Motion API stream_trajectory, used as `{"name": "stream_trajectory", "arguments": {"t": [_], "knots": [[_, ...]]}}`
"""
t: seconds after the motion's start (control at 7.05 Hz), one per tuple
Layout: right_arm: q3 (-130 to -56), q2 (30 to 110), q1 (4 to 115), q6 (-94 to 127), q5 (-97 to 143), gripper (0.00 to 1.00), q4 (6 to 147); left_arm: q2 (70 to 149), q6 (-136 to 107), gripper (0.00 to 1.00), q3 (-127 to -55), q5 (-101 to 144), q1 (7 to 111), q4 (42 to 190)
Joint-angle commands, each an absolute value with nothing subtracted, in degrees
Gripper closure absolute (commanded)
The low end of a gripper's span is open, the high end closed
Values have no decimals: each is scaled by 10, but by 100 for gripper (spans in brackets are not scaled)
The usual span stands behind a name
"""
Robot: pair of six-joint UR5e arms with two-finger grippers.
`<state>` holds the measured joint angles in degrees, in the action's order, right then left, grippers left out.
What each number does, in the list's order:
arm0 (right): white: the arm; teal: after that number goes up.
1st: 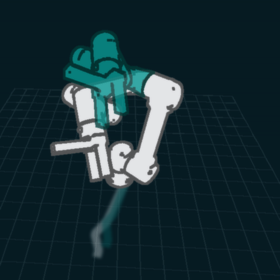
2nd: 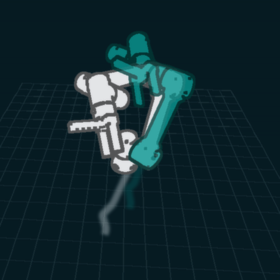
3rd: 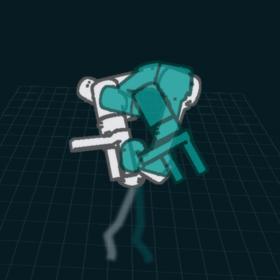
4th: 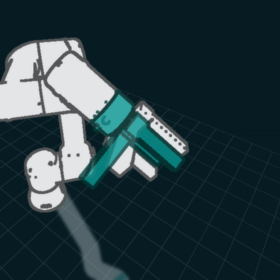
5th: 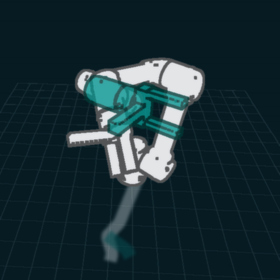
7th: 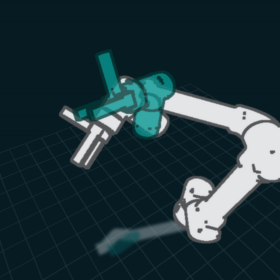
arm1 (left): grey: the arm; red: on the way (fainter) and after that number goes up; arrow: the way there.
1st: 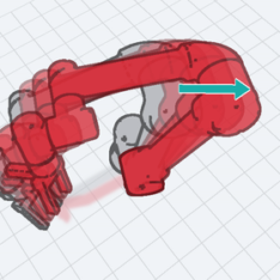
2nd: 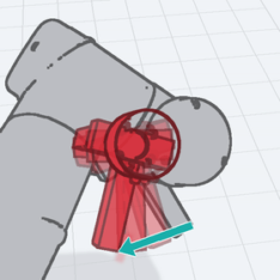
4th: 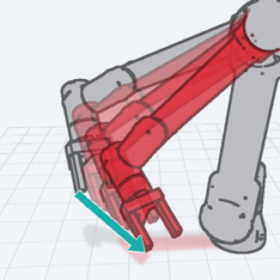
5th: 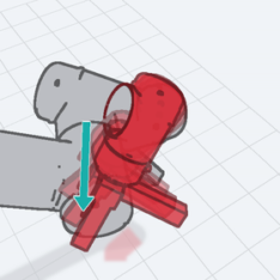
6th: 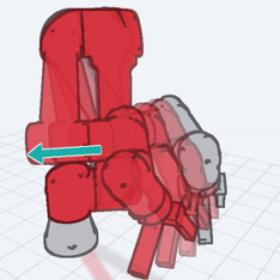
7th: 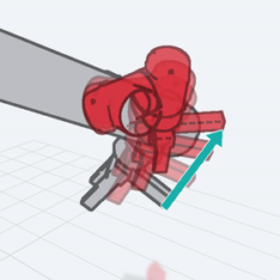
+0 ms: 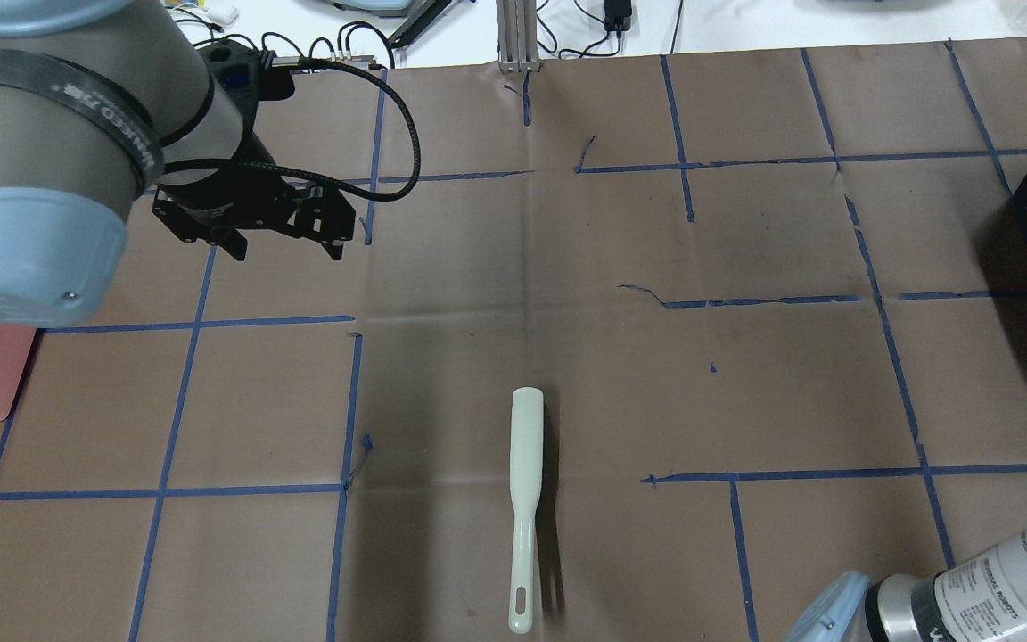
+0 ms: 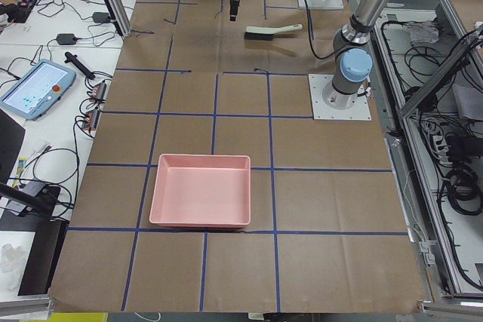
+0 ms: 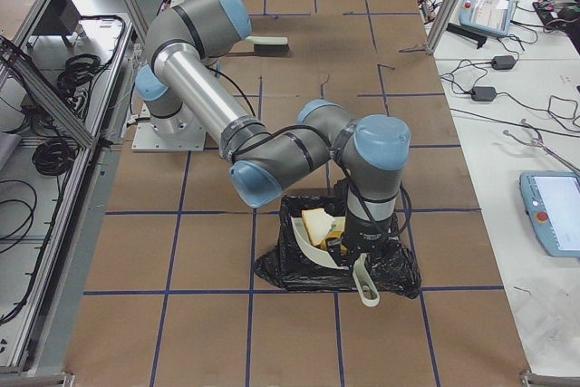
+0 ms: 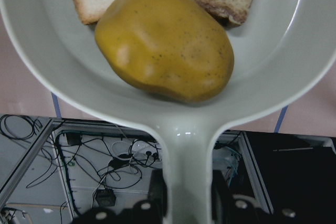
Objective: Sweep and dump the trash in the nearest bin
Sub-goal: 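Lower the brush onto the table, open the left gripper and raise it, then tilt the dustpan over the black bin with the right gripper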
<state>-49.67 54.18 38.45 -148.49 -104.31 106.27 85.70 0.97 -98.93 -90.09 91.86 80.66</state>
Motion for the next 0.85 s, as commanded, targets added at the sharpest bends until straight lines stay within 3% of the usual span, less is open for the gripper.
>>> {"name": "stream_trajectory", "arguments": {"t": [0.0,0.71], "knots": [[-528,546,404,-1484,-1071,98,1099,842,30,1,-995,-903,896,826],[-731,642,407,-1509,-1104,99,1329,806,19,1,-1005,-901,896,844]]}}
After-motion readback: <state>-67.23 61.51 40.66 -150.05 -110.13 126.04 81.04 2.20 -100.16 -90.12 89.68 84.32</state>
